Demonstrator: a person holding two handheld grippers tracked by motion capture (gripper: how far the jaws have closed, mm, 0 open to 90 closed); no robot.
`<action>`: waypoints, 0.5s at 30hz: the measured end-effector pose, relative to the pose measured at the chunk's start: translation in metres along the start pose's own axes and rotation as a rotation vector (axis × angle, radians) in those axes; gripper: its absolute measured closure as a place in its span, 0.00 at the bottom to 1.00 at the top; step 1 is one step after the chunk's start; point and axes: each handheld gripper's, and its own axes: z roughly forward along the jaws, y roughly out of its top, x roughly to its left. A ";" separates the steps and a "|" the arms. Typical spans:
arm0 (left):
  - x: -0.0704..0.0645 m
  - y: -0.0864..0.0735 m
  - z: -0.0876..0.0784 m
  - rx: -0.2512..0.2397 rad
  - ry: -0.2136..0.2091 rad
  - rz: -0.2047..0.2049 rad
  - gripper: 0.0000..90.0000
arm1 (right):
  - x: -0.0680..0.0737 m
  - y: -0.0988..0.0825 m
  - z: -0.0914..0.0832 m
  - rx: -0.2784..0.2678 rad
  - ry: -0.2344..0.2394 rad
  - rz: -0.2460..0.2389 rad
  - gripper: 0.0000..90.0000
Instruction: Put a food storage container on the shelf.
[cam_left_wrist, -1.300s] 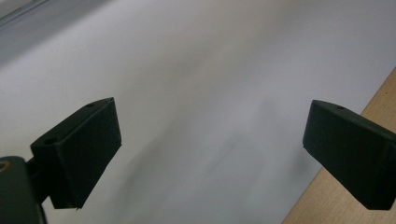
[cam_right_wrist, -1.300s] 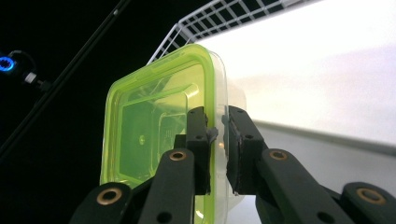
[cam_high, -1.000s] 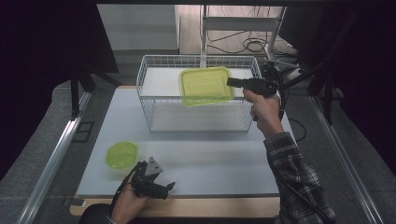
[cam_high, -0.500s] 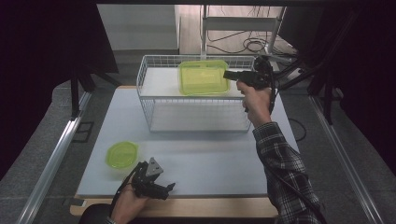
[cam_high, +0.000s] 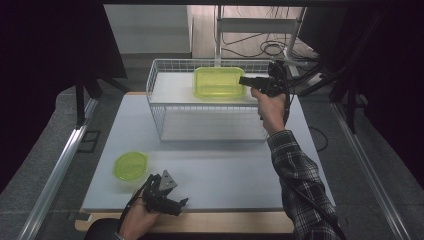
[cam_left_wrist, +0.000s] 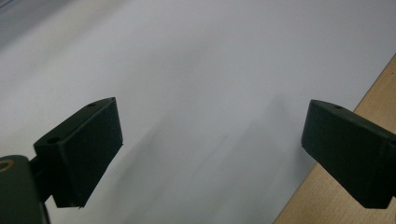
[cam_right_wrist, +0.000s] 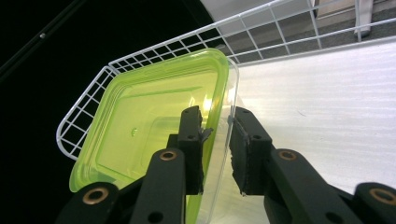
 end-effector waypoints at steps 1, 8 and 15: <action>-0.001 0.000 0.000 0.001 0.001 0.003 0.06 | 0.000 0.000 0.001 0.001 -0.020 -0.013 0.79; -0.002 0.000 0.000 0.002 0.001 0.015 0.06 | 0.000 0.001 0.008 0.007 -0.062 -0.058 0.68; -0.003 0.000 0.001 0.001 0.007 0.026 0.05 | 0.001 0.004 0.009 0.011 -0.112 -0.111 0.51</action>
